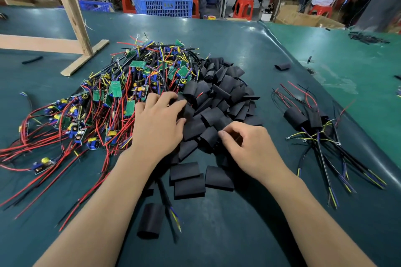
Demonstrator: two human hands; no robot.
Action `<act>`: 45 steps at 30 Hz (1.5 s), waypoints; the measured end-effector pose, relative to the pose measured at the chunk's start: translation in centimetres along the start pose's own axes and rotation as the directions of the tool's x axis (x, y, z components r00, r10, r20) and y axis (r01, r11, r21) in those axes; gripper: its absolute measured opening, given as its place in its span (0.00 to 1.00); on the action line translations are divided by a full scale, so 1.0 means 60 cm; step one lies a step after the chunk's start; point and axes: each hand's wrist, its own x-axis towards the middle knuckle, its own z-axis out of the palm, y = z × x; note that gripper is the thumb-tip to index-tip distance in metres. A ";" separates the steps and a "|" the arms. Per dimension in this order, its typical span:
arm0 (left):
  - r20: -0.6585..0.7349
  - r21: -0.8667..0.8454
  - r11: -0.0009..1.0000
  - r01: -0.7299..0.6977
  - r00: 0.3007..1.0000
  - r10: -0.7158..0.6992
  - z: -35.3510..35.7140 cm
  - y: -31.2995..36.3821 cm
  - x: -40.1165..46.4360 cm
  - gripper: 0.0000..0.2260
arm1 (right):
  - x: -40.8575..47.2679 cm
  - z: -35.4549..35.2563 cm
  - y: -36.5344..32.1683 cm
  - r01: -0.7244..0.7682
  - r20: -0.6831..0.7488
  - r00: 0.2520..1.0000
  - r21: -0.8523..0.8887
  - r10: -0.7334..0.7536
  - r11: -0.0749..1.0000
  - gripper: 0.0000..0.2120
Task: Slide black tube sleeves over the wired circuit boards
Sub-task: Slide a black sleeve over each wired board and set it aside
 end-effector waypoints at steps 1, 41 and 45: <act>-0.018 0.015 1.000 -0.006 1.000 0.006 0.001 0.001 0.003 0.18 | 0.000 0.000 0.000 -0.002 0.001 1.000 0.003 0.002 1.000 0.07; -0.068 -0.107 0.991 0.084 0.993 -0.092 0.005 -0.013 0.001 0.18 | 0.007 -0.012 -0.007 -0.181 -0.027 0.973 0.529 0.230 0.829 0.13; -0.340 -0.022 0.997 0.076 0.937 -0.079 -0.017 -0.009 0.006 0.11 | 0.005 -0.007 -0.005 -0.097 -0.081 0.990 0.213 0.116 0.972 0.20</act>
